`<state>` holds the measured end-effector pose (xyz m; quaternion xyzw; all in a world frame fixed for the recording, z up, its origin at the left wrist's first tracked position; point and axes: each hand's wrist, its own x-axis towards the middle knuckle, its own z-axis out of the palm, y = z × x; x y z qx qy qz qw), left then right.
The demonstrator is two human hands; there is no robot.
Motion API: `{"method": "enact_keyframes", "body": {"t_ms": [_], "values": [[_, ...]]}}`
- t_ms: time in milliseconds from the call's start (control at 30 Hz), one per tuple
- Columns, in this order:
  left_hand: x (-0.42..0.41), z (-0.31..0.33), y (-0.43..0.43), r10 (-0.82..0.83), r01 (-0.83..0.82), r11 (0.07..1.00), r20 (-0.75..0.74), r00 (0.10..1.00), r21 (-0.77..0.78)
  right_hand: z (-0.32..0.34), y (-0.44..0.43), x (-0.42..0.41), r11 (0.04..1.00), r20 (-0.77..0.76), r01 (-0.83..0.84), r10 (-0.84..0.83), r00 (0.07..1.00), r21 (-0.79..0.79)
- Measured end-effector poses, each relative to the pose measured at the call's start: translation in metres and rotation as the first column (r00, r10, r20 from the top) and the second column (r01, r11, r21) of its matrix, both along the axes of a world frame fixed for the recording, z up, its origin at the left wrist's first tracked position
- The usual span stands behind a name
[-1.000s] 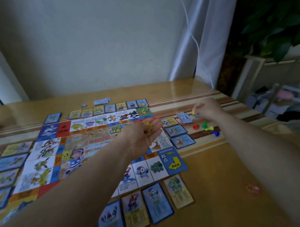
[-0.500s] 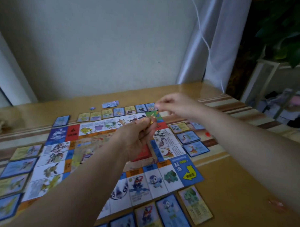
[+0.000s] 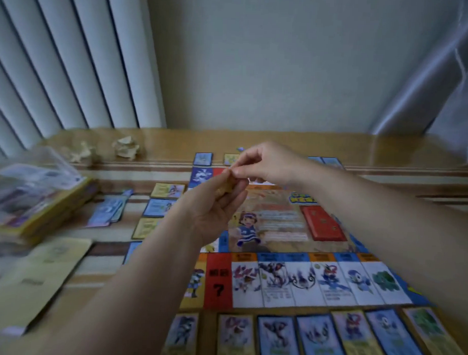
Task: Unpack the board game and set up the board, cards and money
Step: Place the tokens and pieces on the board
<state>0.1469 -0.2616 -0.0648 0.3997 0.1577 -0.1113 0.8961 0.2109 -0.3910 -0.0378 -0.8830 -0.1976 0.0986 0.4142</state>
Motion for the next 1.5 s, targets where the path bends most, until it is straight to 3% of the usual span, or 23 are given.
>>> {"method": "enact_keyframes", "body": {"t_ms": [133, 300, 467, 800, 900, 1000, 1067, 1167, 1400, 1500], "values": [[0.008, 0.004, 0.024, 0.043, -0.044, 0.998, -0.016, 0.999, -0.034, -0.011, 0.013, 0.035, 0.960, -0.052, 0.223, -0.217, 0.975, 0.169], [0.020, 0.009, 0.054, 0.170, -0.172, 0.976, -0.026, 0.985, -0.131, -0.025, 0.007, 0.097, 0.879, 0.166, 0.476, -0.472, 0.866, 0.019], [0.029, 0.002, 0.073, 0.256, -0.257, 0.953, -0.030, 0.966, -0.160, -0.050, 0.016, 0.145, 0.831, 0.249, 0.531, -0.485, 0.838, -0.166], [0.036, -0.008, 0.080, 0.264, -0.263, 0.947, -0.018, 0.964, -0.185, -0.071, 0.022, 0.179, 0.679, 0.474, 0.656, -0.481, 0.737, -0.331], [0.034, -0.008, 0.081, 0.289, -0.286, 0.941, -0.012, 0.957, -0.182, -0.050, 0.029, 0.162, 0.816, 0.432, 0.551, -0.438, 0.788, -0.176], [0.028, -0.005, 0.077, 0.307, -0.303, 0.933, -0.009, 0.952, -0.192, -0.012, 0.060, 0.113, 0.977, 0.276, 0.211, -0.200, 0.940, -0.011], [0.021, -0.002, 0.074, 0.313, -0.312, 0.929, -0.030, 0.949, -0.200, 0.009, 0.078, 0.074, 0.998, 0.111, -0.048, 0.053, 0.992, -0.043], [0.007, 0.003, 0.073, 0.301, -0.310, 0.923, -0.076, 0.951, -0.226, 0.023, 0.098, 0.033, 0.945, -0.021, -0.277, 0.277, 0.961, -0.172], [-0.042, 0.011, 0.114, 0.356, -0.383, 0.896, -0.152, 0.922, -0.224, 0.025, 0.150, -0.008, 0.895, -0.089, -0.417, 0.408, 0.909, -0.161], [-0.063, 0.020, 0.139, 0.369, -0.385, 0.910, -0.122, 0.921, -0.154, 0.015, 0.174, -0.008, 0.940, -0.137, -0.340, 0.342, 0.930, 0.038]]}}
